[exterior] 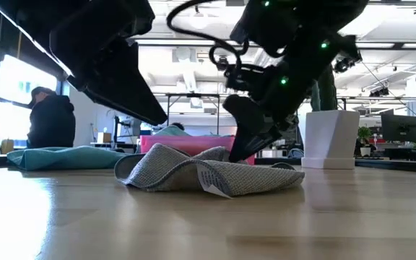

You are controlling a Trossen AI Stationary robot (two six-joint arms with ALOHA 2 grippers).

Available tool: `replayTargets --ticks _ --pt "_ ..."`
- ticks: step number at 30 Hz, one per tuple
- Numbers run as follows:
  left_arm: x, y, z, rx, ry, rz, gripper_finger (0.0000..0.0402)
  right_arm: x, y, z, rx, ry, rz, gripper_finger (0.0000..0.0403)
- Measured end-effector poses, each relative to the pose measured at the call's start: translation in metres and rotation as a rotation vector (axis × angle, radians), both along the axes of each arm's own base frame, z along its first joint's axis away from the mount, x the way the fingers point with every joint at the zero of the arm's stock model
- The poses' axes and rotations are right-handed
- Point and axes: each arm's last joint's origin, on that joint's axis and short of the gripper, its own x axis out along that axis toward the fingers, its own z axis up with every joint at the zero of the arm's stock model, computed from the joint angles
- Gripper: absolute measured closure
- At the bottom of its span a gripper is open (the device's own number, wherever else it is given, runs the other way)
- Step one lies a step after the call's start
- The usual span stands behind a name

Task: Fold microfiber towels
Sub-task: Fold the gray microfiber cloth

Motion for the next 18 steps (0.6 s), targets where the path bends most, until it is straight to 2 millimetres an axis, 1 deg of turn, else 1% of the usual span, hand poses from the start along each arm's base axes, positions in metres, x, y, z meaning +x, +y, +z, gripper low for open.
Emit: replayTargets --ticks 3,7,13,15,18 --pt "0.0 0.0 -0.001 -0.014 0.013 -0.01 0.0224 0.003 -0.007 -0.002 0.04 0.001 -0.001 0.0247" --pt "-0.001 0.001 -0.001 -0.014 0.029 -0.015 0.0223 0.004 -0.009 -0.01 0.101 0.024 0.002 0.0247" --pt "-0.003 0.001 -0.003 -0.005 0.05 -0.014 0.0225 0.005 -0.011 -0.013 0.113 0.032 -0.004 0.0248" --pt "-0.003 0.001 -0.003 -0.003 0.054 -0.015 0.0225 0.005 -0.013 -0.013 0.12 0.035 0.0 0.0256" --pt "-0.003 0.001 -0.003 -0.003 0.055 -0.015 0.0224 0.006 -0.015 -0.013 0.134 0.043 0.016 0.0282"
